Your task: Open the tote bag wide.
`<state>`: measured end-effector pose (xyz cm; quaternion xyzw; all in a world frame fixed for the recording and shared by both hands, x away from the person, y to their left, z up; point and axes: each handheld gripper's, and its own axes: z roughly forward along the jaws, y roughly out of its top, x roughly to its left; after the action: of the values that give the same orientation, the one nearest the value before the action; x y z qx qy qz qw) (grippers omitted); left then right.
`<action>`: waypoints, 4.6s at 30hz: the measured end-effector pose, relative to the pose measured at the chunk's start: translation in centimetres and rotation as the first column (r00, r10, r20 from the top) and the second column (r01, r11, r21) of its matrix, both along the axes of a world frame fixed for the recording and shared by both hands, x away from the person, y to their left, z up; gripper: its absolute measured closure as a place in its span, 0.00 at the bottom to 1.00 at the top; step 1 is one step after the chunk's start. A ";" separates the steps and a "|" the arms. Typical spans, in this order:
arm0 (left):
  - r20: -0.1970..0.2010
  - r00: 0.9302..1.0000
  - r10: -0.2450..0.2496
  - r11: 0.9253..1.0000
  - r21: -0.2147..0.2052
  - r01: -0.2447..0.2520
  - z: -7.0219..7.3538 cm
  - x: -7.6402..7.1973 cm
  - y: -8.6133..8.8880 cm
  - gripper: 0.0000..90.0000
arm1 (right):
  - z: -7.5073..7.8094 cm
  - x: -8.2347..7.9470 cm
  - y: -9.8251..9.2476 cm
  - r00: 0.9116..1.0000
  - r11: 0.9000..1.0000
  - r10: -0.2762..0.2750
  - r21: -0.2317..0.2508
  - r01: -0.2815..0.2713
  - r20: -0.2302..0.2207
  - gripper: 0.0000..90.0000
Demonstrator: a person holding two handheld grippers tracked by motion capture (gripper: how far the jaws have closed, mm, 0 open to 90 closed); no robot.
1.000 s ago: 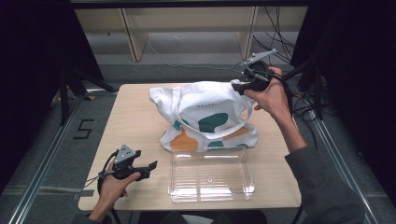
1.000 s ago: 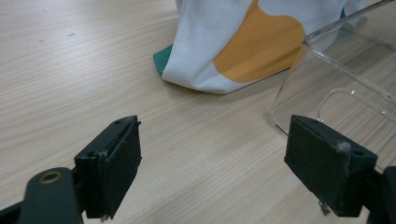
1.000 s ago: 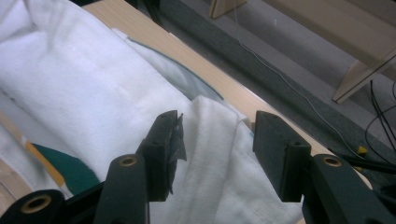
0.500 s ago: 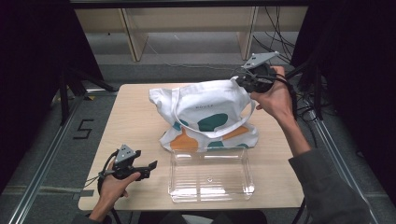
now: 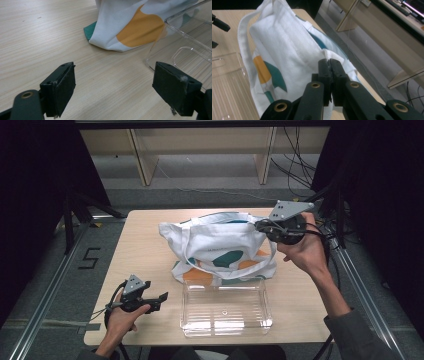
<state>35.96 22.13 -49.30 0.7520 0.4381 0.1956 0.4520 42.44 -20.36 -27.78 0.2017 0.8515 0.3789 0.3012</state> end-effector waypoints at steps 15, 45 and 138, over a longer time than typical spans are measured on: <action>-0.002 1.000 -0.007 1.000 0.006 0.007 0.0 0.1 0.0 0.19 | -5.4 3.7 -0.3 0.995 0.998 -0.065 0.007 0.065 -0.073 0.99; 0.039 0.999 -0.016 0.993 -0.118 0.021 4.0 2.3 1.4 0.23 | -12.7 4.4 -0.2 0.985 0.999 -0.007 0.043 0.014 -0.170 0.99; -0.234 0.965 -0.116 0.986 -0.147 0.082 3.7 17.0 -2.0 0.87 | -15.0 6.7 -4.5 0.933 0.911 -0.233 0.274 0.308 -0.276 0.99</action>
<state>52.93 20.10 -45.58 0.7588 0.4640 0.0493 0.4545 49.17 -24.90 -42.76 0.4074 0.7739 0.4364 0.2115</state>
